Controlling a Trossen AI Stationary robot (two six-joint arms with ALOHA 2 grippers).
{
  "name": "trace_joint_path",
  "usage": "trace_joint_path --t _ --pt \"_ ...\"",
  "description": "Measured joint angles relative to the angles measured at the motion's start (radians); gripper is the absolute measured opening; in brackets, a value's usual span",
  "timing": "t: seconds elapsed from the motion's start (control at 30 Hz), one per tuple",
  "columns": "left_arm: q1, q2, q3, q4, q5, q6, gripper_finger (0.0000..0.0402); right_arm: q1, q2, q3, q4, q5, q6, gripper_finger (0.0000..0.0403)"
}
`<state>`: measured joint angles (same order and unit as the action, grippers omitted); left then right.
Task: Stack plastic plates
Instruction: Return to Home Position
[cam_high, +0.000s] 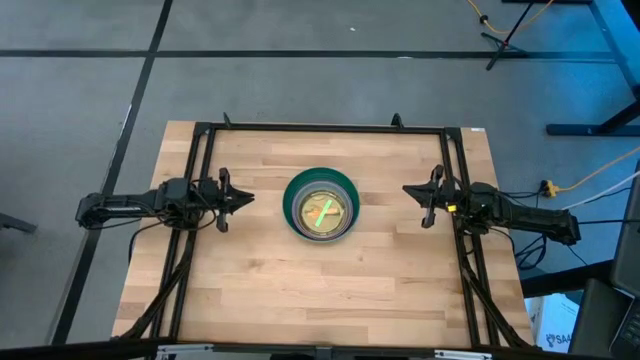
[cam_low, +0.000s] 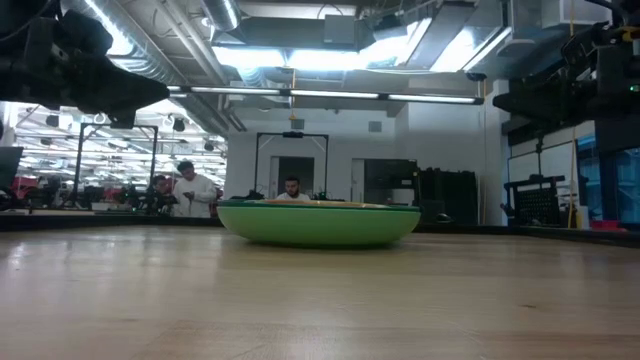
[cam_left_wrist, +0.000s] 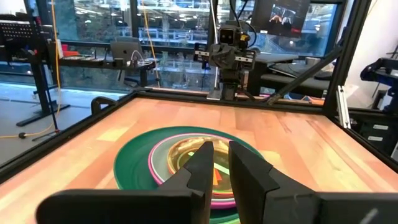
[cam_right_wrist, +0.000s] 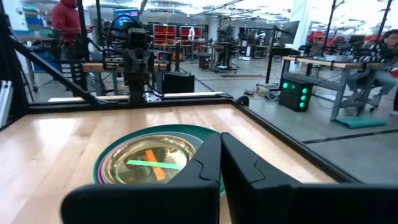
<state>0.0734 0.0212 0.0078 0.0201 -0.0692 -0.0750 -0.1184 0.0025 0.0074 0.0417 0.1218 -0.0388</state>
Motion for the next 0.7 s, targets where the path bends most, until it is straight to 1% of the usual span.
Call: trace_joint_path --t 0.13,0.7 --pt "0.0 0.0 0.0 0.0 0.0 0.0 0.0043 0.0 0.0 0.0 0.006 0.001 -0.025 0.0005" --pt "0.0 0.0 0.0 0.0 0.0 0.0 0.0043 0.0 0.002 0.0 0.006 -0.001 -0.013 0.0005"
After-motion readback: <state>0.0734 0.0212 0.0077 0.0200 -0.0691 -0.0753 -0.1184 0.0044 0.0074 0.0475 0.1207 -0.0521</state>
